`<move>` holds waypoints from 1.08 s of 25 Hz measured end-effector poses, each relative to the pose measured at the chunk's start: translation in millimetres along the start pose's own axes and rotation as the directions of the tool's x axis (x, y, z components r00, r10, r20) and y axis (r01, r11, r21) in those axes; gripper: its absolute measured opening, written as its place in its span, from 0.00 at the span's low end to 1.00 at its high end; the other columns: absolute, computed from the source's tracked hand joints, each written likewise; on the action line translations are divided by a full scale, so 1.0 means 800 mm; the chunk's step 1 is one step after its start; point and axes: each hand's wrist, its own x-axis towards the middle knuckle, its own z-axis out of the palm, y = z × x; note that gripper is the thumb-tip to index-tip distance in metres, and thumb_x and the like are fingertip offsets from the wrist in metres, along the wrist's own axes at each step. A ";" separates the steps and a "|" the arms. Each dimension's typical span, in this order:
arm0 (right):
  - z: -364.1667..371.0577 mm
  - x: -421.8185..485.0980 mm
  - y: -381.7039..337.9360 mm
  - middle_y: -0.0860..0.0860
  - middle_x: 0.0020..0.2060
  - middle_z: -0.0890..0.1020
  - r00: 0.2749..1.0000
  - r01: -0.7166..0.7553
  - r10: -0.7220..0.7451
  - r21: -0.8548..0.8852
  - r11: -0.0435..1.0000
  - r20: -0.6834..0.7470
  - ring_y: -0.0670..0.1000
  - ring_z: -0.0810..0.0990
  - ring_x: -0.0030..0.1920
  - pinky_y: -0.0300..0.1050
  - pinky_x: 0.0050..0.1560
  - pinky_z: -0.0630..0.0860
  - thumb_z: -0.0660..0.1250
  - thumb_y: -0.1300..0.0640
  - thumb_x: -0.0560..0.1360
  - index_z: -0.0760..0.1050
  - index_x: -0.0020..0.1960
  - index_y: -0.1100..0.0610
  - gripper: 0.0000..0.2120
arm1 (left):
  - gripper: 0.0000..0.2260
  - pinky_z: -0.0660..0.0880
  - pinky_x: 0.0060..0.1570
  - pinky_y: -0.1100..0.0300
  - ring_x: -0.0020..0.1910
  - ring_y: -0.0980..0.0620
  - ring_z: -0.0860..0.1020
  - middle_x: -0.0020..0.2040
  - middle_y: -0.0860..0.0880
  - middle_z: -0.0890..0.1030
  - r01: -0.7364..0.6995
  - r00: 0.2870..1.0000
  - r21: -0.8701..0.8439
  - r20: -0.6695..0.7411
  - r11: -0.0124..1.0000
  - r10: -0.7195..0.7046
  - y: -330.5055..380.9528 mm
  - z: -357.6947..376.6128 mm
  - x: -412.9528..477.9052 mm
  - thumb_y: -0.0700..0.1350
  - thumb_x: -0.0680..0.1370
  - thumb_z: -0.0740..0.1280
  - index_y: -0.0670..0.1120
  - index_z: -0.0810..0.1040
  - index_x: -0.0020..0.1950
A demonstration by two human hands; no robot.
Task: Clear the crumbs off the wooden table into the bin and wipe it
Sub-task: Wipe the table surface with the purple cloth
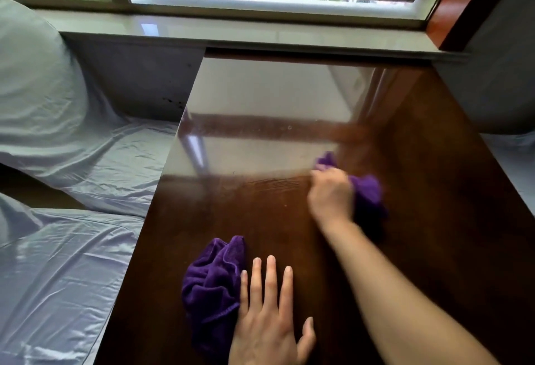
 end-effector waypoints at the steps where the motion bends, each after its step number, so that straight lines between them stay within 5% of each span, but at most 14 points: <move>1: 0.012 0.000 -0.038 0.62 0.52 0.84 0.993 0.116 -0.117 0.041 0.992 0.028 0.63 0.79 0.56 0.53 0.59 0.75 0.60 0.67 0.74 0.81 0.51 0.63 0.13 | 0.37 0.60 0.66 0.40 0.70 0.35 0.68 0.71 0.38 0.72 0.000 1.000 0.011 -0.011 1.000 0.000 0.000 0.003 -0.001 0.63 0.64 0.67 0.44 0.75 0.68; 3: 0.012 0.004 -0.074 0.60 0.55 0.83 0.977 0.196 -0.202 0.084 0.977 0.062 0.61 0.79 0.59 0.50 0.61 0.75 0.60 0.68 0.76 0.80 0.57 0.61 0.15 | 0.37 0.60 0.66 0.41 0.70 0.36 0.68 0.71 0.39 0.71 -0.008 1.000 0.008 -0.024 1.000 0.008 -0.004 0.004 -0.003 0.63 0.63 0.67 0.46 0.75 0.69; 6: -0.022 0.014 -0.049 0.58 0.50 0.85 0.993 0.102 -0.117 0.323 0.941 0.026 0.57 0.82 0.53 0.48 0.57 0.77 0.64 0.68 0.76 0.83 0.57 0.58 0.15 | 0.37 0.59 0.68 0.41 0.72 0.37 0.66 0.72 0.40 0.70 -0.011 0.999 -0.018 -0.034 1.000 0.010 -0.004 0.005 -0.003 0.62 0.64 0.68 0.45 0.74 0.70; 8: -0.063 0.018 -0.030 0.53 0.49 0.87 0.998 -0.005 0.047 0.665 0.747 -0.046 0.51 0.84 0.51 0.45 0.58 0.79 0.66 0.68 0.74 0.85 0.54 0.55 0.15 | 0.37 0.58 0.69 0.41 0.73 0.38 0.65 0.73 0.40 0.69 -0.003 1.000 -0.017 -0.019 1.000 0.002 -0.002 0.005 -0.004 0.63 0.65 0.67 0.46 0.73 0.71; 10: -0.090 0.016 -0.001 0.48 0.47 0.87 0.988 0.032 0.099 0.788 0.614 -0.117 0.45 0.85 0.49 0.42 0.54 0.80 0.67 0.67 0.73 0.85 0.53 0.51 0.16 | 0.37 0.58 0.69 0.41 0.74 0.39 0.64 0.74 0.41 0.68 -0.003 1.000 -0.017 -0.007 1.000 0.003 -0.001 0.005 -0.004 0.63 0.66 0.67 0.46 0.72 0.71; 12: -0.098 0.005 0.034 0.48 0.52 0.86 0.996 0.091 -0.065 0.655 0.750 -0.063 0.48 0.84 0.53 0.43 0.56 0.79 0.68 0.66 0.72 0.83 0.56 0.49 0.19 | 0.37 0.58 0.70 0.41 0.74 0.39 0.64 0.74 0.41 0.68 0.002 1.000 -0.023 -0.001 1.000 -0.002 -0.003 0.006 -0.004 0.63 0.66 0.67 0.47 0.72 0.71; 14: -0.086 -0.007 0.061 0.49 0.68 0.77 0.959 0.163 -0.230 0.338 0.927 0.167 0.55 0.74 0.67 0.51 0.67 0.71 0.68 0.61 0.73 0.78 0.64 0.45 0.22 | 0.37 0.58 0.70 0.41 0.74 0.39 0.63 0.74 0.41 0.68 0.001 1.000 -0.027 -0.014 1.000 -0.001 -0.004 0.007 -0.004 0.63 0.67 0.67 0.46 0.72 0.71; 16: -0.059 -0.022 0.064 0.47 0.79 0.60 0.910 0.147 -0.253 0.316 0.937 0.328 0.58 0.58 0.77 0.56 0.76 0.57 0.65 0.52 0.77 0.69 0.72 0.40 0.24 | 0.36 0.58 0.70 0.41 0.74 0.39 0.63 0.74 0.41 0.68 0.002 1.000 -0.021 -0.016 1.000 -0.002 -0.002 0.007 -0.004 0.63 0.67 0.67 0.46 0.72 0.71; 18: -0.031 -0.046 0.036 0.47 0.80 0.51 0.883 0.207 -0.324 0.338 0.918 0.340 0.58 0.49 0.79 0.58 0.78 0.47 0.59 0.40 0.76 0.59 0.75 0.36 0.28 | 0.37 0.58 0.69 0.41 0.74 0.39 0.63 0.74 0.41 0.68 -0.001 1.000 -0.019 -0.016 1.000 0.001 -0.002 0.006 -0.005 0.62 0.66 0.67 0.46 0.71 0.72; 20: -0.009 -0.078 0.009 0.48 0.80 0.54 0.839 0.384 -0.438 0.221 0.897 0.322 0.58 0.51 0.79 0.60 0.78 0.49 0.56 0.33 0.73 0.59 0.75 0.36 0.31 | 0.37 0.58 0.69 0.42 0.75 0.40 0.63 0.75 0.41 0.67 -0.007 1.000 -0.002 -0.009 1.000 0.007 -0.004 0.004 -0.003 0.63 0.67 0.66 0.47 0.70 0.72; 23: -0.010 -0.076 0.029 0.55 0.72 0.73 0.764 0.577 -0.606 0.183 0.796 0.221 0.61 0.70 0.71 0.57 0.72 0.67 0.65 0.43 0.69 0.76 0.65 0.47 0.25 | 0.37 0.59 0.69 0.42 0.74 0.39 0.64 0.74 0.41 0.68 -0.004 1.000 -0.019 -0.026 1.000 0.004 -0.004 0.006 -0.004 0.63 0.66 0.67 0.47 0.72 0.71; 25: -0.012 -0.033 0.075 0.58 0.66 0.78 0.872 0.468 -0.481 0.134 0.873 0.093 0.62 0.77 0.64 0.53 0.68 0.71 0.69 0.51 0.67 0.80 0.58 0.55 0.20 | 0.37 0.60 0.69 0.41 0.73 0.38 0.65 0.73 0.41 0.69 0.005 0.999 -0.040 -0.041 0.999 -0.006 -0.002 0.009 -0.003 0.62 0.65 0.68 0.47 0.73 0.70; 27: -0.016 0.000 0.107 0.60 0.66 0.78 0.981 0.188 -0.190 0.062 0.980 0.038 0.63 0.77 0.63 0.53 0.66 0.71 0.71 0.55 0.68 0.80 0.61 0.58 0.21 | 0.37 0.59 0.68 0.41 0.73 0.38 0.65 0.73 0.41 0.69 0.005 1.000 -0.026 -0.030 1.000 -0.005 -0.002 0.010 -0.004 0.63 0.64 0.68 0.47 0.73 0.70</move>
